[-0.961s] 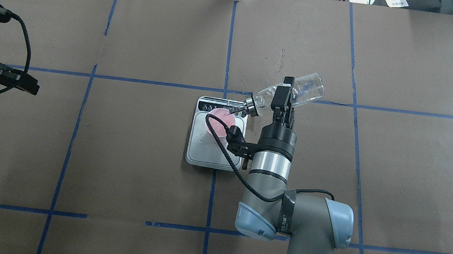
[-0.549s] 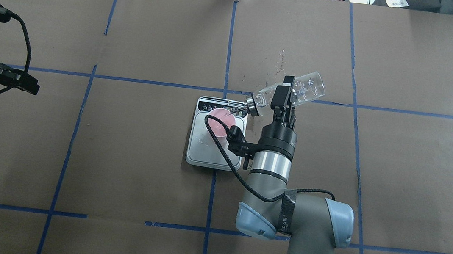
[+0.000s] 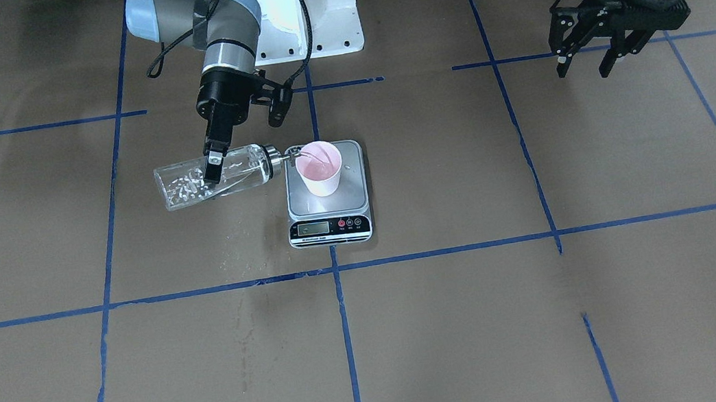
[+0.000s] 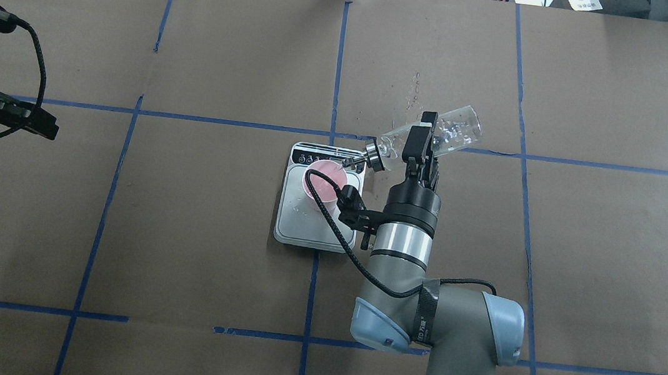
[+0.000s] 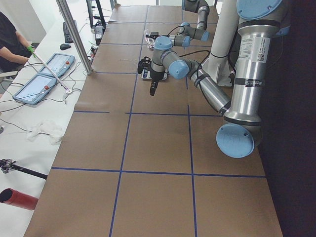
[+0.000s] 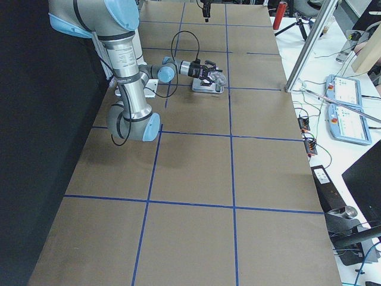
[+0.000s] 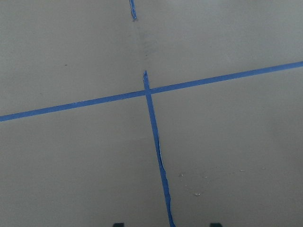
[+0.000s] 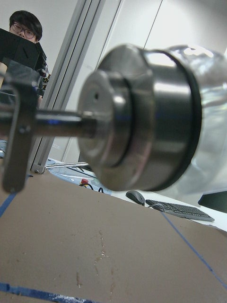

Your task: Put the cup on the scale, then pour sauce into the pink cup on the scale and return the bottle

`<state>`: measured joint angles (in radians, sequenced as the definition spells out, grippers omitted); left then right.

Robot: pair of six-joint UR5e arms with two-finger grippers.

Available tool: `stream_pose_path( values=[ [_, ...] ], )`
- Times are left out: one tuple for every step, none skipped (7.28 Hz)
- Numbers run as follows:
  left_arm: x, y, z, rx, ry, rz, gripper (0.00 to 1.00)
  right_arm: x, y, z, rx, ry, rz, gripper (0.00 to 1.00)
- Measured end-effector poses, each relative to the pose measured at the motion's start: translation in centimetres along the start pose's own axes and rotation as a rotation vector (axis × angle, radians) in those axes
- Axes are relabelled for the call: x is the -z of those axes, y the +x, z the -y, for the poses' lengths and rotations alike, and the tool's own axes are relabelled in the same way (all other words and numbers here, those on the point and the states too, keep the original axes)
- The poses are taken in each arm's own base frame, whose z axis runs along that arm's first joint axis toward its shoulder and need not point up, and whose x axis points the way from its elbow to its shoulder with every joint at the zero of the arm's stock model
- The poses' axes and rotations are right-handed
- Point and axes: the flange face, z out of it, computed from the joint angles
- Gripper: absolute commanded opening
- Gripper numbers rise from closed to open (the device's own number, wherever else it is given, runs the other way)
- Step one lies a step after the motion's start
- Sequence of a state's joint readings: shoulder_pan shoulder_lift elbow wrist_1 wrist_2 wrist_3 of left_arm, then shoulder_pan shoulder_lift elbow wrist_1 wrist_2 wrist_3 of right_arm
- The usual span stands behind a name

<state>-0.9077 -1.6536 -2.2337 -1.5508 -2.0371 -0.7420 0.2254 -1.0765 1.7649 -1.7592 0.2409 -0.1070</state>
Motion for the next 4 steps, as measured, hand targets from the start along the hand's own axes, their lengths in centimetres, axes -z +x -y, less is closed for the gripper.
stream_pose_path(
  values=[
    [0.0,0.0,0.0,0.0,-0.001,0.0,0.68,0.0,-0.1,-0.1,-0.053,0.003,0.008,0.0],
    [-0.1,0.0,0.0,0.0,-0.001,0.0,0.68,0.0,-0.6,-0.3,-0.153,0.005,0.023,0.0],
    [-0.1,0.0,0.0,0.0,-0.001,0.0,0.68,0.2,-1.3,-0.4,-0.278,0.006,0.045,0.0],
    [-0.1,0.1,0.0,0.0,-0.001,0.0,0.69,0.5,-2.2,-0.6,-0.431,0.004,0.072,0.0]
  ],
)
